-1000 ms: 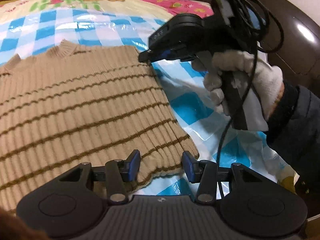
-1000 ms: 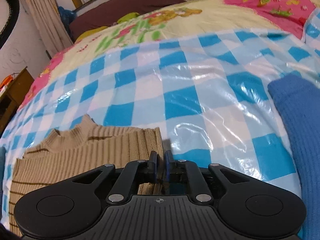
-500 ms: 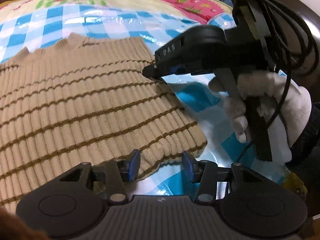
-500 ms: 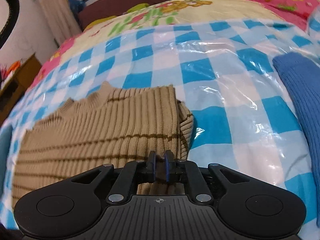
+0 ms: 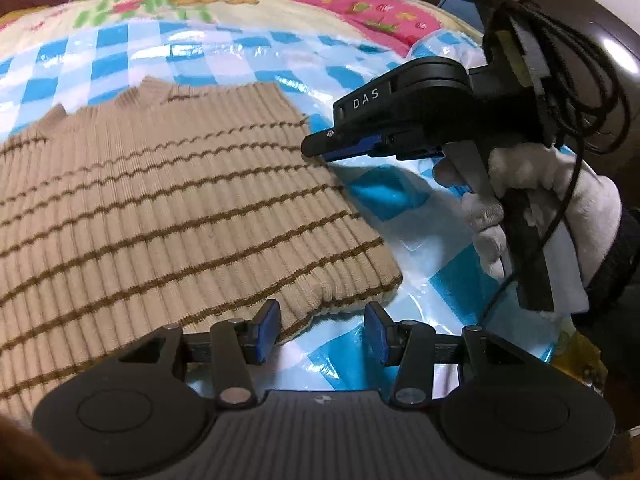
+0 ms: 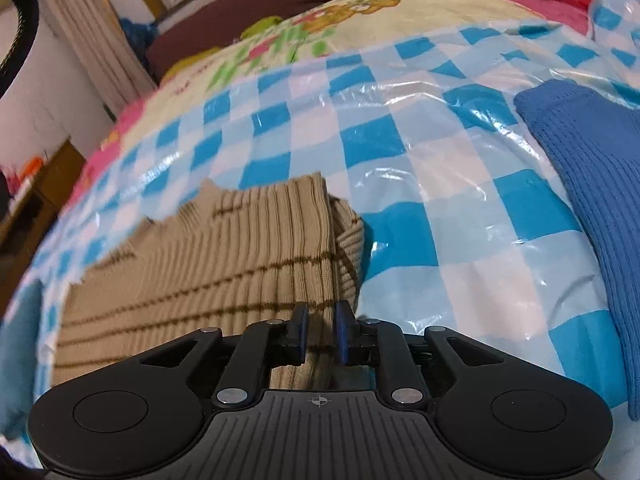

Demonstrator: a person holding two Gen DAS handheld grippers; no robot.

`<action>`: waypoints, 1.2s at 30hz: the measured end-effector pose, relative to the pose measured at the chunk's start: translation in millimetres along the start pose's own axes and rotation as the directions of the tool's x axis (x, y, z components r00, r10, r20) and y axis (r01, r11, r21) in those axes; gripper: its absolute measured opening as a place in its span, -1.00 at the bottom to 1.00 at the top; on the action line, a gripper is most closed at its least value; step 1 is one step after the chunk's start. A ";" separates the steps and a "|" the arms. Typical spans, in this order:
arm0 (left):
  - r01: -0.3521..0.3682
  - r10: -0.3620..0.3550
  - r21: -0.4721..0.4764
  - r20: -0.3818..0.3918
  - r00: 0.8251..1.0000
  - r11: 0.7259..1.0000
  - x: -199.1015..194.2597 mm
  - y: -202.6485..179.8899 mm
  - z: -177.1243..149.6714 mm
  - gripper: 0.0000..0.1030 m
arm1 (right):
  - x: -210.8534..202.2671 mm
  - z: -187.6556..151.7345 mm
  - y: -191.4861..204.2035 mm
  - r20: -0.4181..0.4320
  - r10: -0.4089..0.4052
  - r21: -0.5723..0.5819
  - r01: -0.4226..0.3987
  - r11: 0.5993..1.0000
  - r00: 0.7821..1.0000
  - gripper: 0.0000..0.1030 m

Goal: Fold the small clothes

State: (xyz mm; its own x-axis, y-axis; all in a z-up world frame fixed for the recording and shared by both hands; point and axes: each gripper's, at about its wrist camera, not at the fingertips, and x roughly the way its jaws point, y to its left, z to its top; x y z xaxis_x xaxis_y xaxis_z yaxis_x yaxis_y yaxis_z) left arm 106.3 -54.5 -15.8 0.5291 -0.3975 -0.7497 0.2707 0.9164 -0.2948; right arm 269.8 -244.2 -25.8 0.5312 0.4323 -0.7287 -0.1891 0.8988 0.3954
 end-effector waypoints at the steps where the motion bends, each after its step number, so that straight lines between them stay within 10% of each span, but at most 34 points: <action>1: -0.012 0.012 0.013 0.008 1.000 1.000 -2.6 -2.3 -1.4 -0.04 | -1.0 0.7 -1.9 0.000 0.003 0.007 -0.003 1.000 1.000 -0.66; 18: -0.133 0.126 0.254 0.046 0.991 0.958 21.4 -40.7 -19.2 -0.03 | 16.4 0.1 -31.6 -0.042 0.130 0.162 -0.121 0.979 0.991 -0.44; 31: -0.288 0.233 0.481 0.171 0.957 0.828 33.2 -67.7 -38.1 0.01 | 23.4 3.0 -49.4 -0.059 0.229 0.248 -0.208 0.946 0.972 -0.41; 36: -0.310 0.248 0.460 0.192 0.950 0.832 41.5 -70.7 -32.5 0.08 | 25.8 6.1 -57.2 -0.054 0.255 0.282 -0.230 0.931 0.965 -0.37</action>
State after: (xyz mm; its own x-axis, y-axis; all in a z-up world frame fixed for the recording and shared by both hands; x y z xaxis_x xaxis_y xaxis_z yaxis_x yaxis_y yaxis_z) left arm 83.0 -134.3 -45.3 0.7240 -0.1592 -0.6712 0.4307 0.8643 0.2596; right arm 299.4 -284.9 -63.8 0.4200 0.6504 -0.6329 -0.0657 0.7174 0.6936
